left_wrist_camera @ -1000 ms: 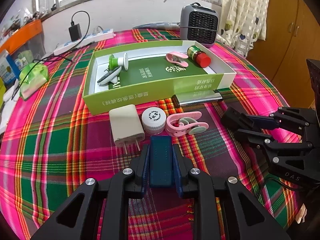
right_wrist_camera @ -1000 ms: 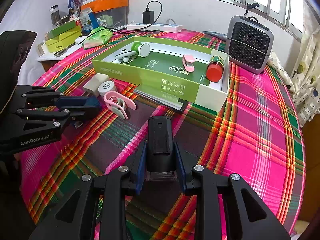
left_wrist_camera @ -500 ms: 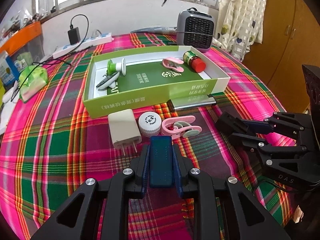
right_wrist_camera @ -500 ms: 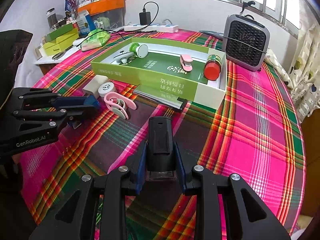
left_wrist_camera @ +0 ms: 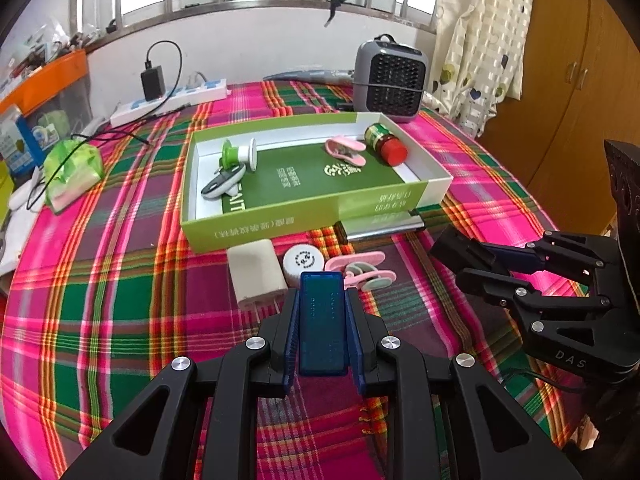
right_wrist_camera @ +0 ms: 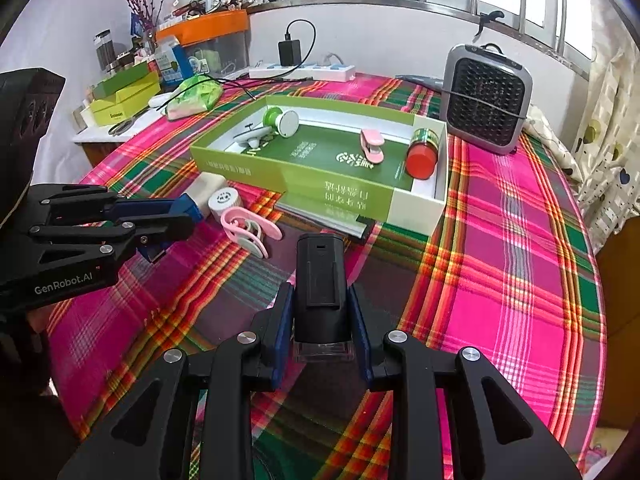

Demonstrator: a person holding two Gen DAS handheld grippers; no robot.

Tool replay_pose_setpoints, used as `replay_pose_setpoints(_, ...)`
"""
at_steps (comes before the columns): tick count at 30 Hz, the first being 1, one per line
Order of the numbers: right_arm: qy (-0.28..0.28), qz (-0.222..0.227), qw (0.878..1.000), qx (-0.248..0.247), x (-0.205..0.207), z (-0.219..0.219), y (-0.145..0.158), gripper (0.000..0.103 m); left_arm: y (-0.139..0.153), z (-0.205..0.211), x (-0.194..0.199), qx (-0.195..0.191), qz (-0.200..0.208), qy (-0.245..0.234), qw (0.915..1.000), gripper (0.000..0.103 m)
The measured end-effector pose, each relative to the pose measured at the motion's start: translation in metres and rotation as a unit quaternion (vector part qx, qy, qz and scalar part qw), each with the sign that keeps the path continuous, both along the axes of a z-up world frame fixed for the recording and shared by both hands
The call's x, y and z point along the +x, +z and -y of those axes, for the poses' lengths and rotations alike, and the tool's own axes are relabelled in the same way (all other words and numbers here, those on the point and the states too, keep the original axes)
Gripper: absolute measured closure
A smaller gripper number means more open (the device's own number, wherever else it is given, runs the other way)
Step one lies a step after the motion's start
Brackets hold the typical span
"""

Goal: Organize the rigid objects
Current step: 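Lift and carry the USB device and flashlight with both tools over the tray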

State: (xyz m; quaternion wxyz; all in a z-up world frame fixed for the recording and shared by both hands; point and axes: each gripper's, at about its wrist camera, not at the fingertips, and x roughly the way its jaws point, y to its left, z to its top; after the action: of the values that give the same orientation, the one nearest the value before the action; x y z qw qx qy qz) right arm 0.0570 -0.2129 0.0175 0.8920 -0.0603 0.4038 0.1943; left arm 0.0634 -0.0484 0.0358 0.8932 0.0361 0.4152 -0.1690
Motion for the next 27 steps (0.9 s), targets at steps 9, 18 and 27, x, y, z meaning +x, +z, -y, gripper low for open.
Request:
replay_pose_setpoints(9,-0.006,0.019,1.000,0.005,0.006,0.003,0.021,0.074,0.018,-0.006,0.013,-0.017,0.012,0.007,0.9998,0.082)
replay_pose_setpoints(18,-0.002,0.034,0.999,0.000,0.026,0.000,0.037,0.074,0.029,-0.011,0.038,-0.021,0.020,0.012,0.9995,0.082)
replay_pose_setpoints(27,0.006,0.024,1.000,0.002,0.063,-0.002,0.042,0.074,0.032,-0.012,0.074,-0.028,0.015,0.014,0.9994,0.082)
